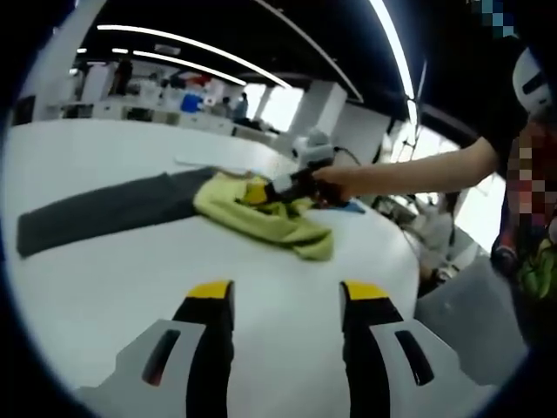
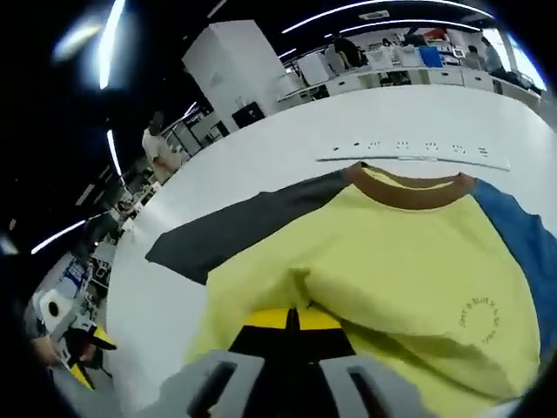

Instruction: Fold the garment on the visible template until the final outline fits inside the template.

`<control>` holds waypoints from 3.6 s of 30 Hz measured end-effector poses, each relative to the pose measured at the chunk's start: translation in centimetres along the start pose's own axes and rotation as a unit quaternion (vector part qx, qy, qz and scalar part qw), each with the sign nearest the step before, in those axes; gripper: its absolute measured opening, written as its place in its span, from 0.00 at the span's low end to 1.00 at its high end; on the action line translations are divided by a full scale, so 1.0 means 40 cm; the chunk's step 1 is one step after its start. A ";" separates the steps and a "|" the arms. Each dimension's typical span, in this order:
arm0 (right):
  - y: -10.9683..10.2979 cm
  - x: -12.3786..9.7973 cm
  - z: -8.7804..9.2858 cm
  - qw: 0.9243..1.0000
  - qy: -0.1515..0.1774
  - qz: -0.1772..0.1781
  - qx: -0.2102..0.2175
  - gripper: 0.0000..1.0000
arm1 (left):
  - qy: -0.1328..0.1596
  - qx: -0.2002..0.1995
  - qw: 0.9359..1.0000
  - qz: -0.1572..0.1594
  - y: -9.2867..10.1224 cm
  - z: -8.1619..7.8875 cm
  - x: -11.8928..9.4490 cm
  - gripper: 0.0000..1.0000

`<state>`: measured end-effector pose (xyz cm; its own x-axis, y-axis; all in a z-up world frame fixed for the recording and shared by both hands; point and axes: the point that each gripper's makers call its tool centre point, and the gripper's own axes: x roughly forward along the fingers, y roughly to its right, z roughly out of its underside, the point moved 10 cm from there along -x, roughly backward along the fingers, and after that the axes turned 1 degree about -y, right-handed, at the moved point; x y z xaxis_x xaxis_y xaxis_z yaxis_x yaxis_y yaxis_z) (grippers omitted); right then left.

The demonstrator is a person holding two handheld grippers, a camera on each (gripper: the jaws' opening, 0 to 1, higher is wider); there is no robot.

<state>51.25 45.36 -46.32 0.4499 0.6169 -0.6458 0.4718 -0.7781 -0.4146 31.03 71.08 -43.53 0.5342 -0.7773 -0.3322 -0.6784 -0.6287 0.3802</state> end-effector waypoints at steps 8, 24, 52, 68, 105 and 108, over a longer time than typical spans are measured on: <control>-0.004 -0.023 -0.010 0.999 0.000 -0.016 -0.043 0.00 | 0.002 0.000 1.000 -0.002 0.002 0.002 -0.005 0.45; -0.009 0.001 -0.006 0.994 0.008 0.007 -0.108 0.19 | 0.002 -0.005 1.000 -0.001 -0.001 0.005 -0.006 0.44; 0.014 -0.170 0.004 0.999 0.042 0.001 -0.023 0.00 | 0.015 0.005 1.000 0.008 0.029 -0.017 0.009 0.43; 0.055 -0.449 0.087 0.997 0.076 0.027 0.001 0.00 | 0.025 0.018 0.999 0.026 0.088 -0.037 0.024 0.42; 0.151 -0.711 0.469 0.992 -0.010 0.102 0.072 0.00 | -0.034 0.017 0.997 0.061 0.110 -0.006 0.168 0.35; 0.150 -0.711 0.467 0.992 -0.010 0.101 0.077 0.00 | -0.057 0.023 0.996 0.059 0.111 0.009 0.201 0.33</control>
<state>27.11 20.95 -42.42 0.5071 0.4460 -0.7375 0.2520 -0.8950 -0.3679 32.13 62.07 -44.83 0.3896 -0.8367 -0.3848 -0.7566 -0.5290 0.3842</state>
